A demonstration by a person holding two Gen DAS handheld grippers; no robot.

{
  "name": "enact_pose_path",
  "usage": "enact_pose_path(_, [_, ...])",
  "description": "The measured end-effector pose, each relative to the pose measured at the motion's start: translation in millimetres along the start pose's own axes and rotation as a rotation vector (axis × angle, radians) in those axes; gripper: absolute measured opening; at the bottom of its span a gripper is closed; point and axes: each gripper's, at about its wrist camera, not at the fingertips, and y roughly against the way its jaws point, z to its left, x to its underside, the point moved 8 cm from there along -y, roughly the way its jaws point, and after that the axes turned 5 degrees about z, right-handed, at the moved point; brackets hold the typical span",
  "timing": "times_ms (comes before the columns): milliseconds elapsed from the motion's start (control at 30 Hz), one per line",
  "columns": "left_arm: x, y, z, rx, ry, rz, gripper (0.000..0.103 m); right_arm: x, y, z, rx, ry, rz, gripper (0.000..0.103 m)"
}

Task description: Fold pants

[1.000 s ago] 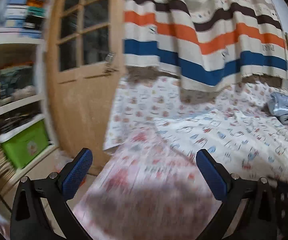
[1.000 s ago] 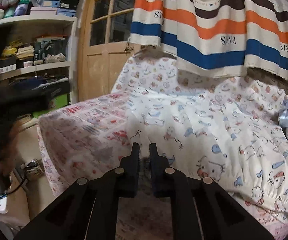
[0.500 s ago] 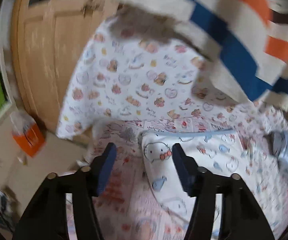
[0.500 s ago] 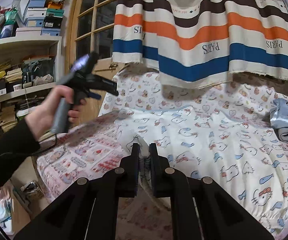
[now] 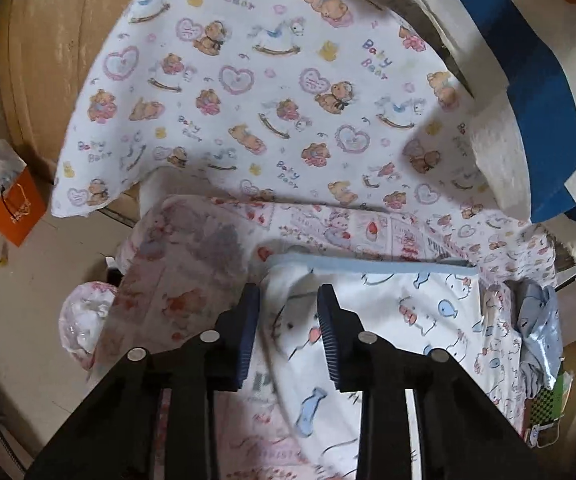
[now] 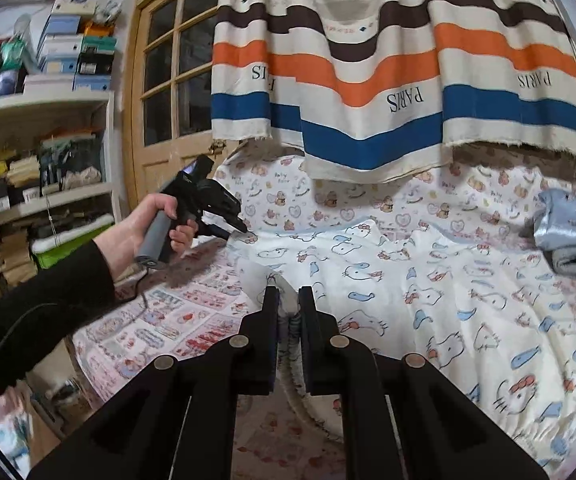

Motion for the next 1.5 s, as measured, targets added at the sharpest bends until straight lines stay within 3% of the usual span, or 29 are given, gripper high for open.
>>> enact_pose_path(33, [-2, -2, 0, 0.000, 0.004, 0.008, 0.026, 1, 0, 0, -0.007, -0.001, 0.005, 0.009])
enact_pose_path(133, [-8, -7, -1, 0.017, 0.036, 0.037, 0.001, 4, 1, -1, 0.004, 0.007, 0.008, 0.009])
enact_pose_path(200, [-16, 1, -7, 0.063, 0.051, 0.015, 0.000, 5, 4, -4, 0.011, 0.003, 0.005, 0.009])
enact_pose_path(400, [-36, 34, -50, 0.050, -0.022, -0.053, 0.000, 7, 14, -14, 0.007, -0.027, -0.018, 0.009])
enact_pose_path(767, [-47, 47, -192, 0.041, -0.217, -0.109, 0.000, 11, 55, -51, 0.084, -0.061, -0.101, 0.009])
enact_pose_path(1067, [-19, 17, -310, 0.087, -0.360, -0.072, 0.000, 21, 92, -94, 0.208, -0.087, -0.153, 0.009])
enact_pose_path(1233, [5, -5, -367, 0.095, -0.432, -0.033, 0.000, 29, 110, -109, 0.230, -0.099, -0.164, 0.009])
enact_pose_path(1500, [43, -42, -431, 0.106, -0.515, 0.031, 0.000, 38, 135, -128, 0.263, -0.119, -0.170, 0.009])
